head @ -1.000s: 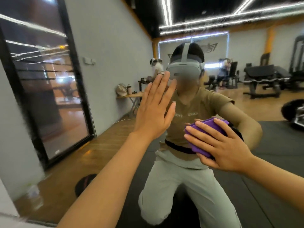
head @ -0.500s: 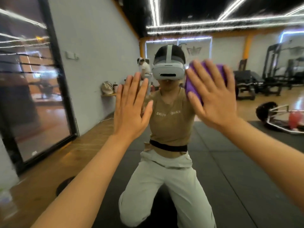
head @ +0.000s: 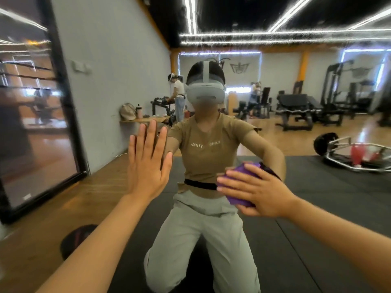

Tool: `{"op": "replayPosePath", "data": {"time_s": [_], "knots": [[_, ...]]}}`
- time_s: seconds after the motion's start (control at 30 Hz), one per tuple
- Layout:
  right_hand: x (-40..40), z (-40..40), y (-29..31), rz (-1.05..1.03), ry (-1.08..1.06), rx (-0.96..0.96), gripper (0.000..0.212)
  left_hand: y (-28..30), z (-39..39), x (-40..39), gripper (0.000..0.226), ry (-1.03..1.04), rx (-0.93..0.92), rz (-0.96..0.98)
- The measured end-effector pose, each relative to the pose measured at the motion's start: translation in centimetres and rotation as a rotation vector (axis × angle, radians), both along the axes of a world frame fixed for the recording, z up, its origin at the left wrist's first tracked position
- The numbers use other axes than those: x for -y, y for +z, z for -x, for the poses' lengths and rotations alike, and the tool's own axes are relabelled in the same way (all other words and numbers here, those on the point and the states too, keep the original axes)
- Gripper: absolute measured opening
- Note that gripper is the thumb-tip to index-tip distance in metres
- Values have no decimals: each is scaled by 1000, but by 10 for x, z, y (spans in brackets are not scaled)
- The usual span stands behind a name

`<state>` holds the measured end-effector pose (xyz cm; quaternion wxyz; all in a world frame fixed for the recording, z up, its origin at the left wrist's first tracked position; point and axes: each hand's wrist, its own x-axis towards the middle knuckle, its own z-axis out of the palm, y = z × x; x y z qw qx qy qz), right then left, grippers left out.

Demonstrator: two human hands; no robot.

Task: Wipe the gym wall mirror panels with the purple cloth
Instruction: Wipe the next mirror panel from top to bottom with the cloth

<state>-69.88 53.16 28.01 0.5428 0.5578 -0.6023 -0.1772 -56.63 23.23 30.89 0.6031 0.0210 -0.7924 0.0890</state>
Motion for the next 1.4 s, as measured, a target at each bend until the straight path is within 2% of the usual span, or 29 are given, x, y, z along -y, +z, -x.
{"op": "replayPosePath", "data": {"time_s": [0.13,0.27,0.37,0.43,0.53,0.7,0.77,0.87,0.93,1.0,1.23,1.3,1.4], "knots": [[6,2,109,166,23,33,61,0,0,2,63,0,12,26],[12,-2,208,553,-2,176,63,-1,0,2,64,0,12,25],[31,-8,211,819,-41,241,62,-1,0,2,64,0,12,28],[45,-12,184,882,-12,241,61,-2,0,2,62,-1,7,24],[58,-19,114,735,26,168,59,-2,1,2,60,-4,-2,23],[52,-22,-34,166,-14,50,71,-1,1,3,60,-7,-5,33],[46,-18,-72,48,-71,-13,74,-1,1,5,60,-6,3,39],[41,-13,-68,-50,-50,-52,70,-1,0,6,59,-5,2,47],[39,-11,-39,-160,7,-82,66,0,0,5,59,-25,-16,41],[40,-11,-1,-181,46,-52,63,0,0,4,59,-48,-36,26],[55,-18,183,343,10,59,59,1,-7,1,57,-85,-51,7],[60,-21,201,516,8,163,59,4,-12,2,57,-103,-40,-2],[78,-24,178,702,0,195,60,4,-22,12,58,-91,-36,-7]]}}
